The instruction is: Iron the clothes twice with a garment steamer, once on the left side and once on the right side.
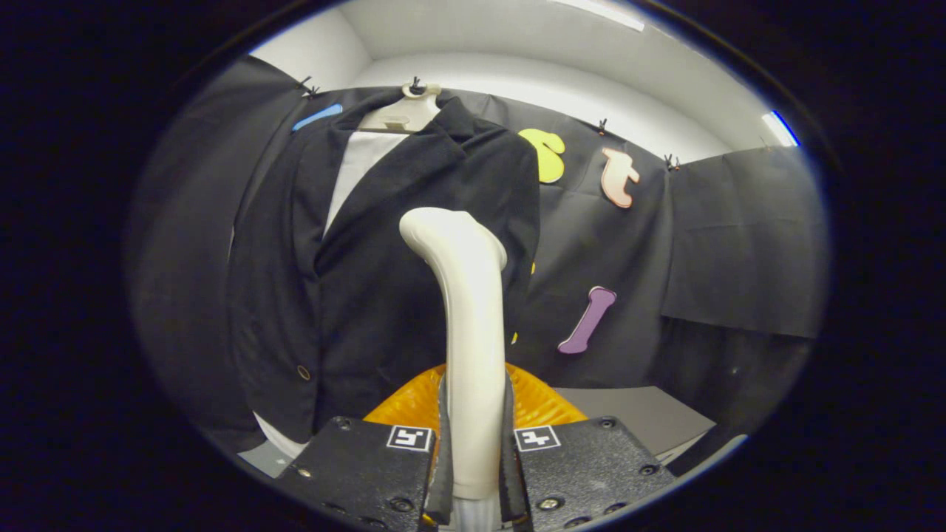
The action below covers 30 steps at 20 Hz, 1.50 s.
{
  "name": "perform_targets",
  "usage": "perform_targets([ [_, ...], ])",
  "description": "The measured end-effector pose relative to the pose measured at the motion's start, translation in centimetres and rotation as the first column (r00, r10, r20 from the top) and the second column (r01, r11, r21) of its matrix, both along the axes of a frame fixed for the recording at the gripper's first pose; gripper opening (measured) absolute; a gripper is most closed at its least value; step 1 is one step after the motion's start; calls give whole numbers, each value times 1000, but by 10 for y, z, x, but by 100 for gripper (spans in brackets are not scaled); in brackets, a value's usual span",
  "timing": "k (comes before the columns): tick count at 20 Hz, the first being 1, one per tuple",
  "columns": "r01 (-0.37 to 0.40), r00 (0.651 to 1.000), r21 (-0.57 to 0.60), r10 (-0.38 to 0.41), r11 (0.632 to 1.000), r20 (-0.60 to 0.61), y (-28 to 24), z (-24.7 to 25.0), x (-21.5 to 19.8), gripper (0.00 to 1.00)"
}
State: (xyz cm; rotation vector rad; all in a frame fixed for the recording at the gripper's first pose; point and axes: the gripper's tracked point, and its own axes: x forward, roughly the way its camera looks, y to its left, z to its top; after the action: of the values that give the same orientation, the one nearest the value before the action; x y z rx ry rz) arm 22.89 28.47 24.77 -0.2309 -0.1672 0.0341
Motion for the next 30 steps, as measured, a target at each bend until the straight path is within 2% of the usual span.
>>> perform_targets([
  [23,37,984,-189,-69,981,-166,42,-186,-13,28],
  [26,23,961,-185,-73,982,-267,41,-231,-16,28],
  [30,28,936,-213,-100,977,-336,42,-267,-19,28],
])
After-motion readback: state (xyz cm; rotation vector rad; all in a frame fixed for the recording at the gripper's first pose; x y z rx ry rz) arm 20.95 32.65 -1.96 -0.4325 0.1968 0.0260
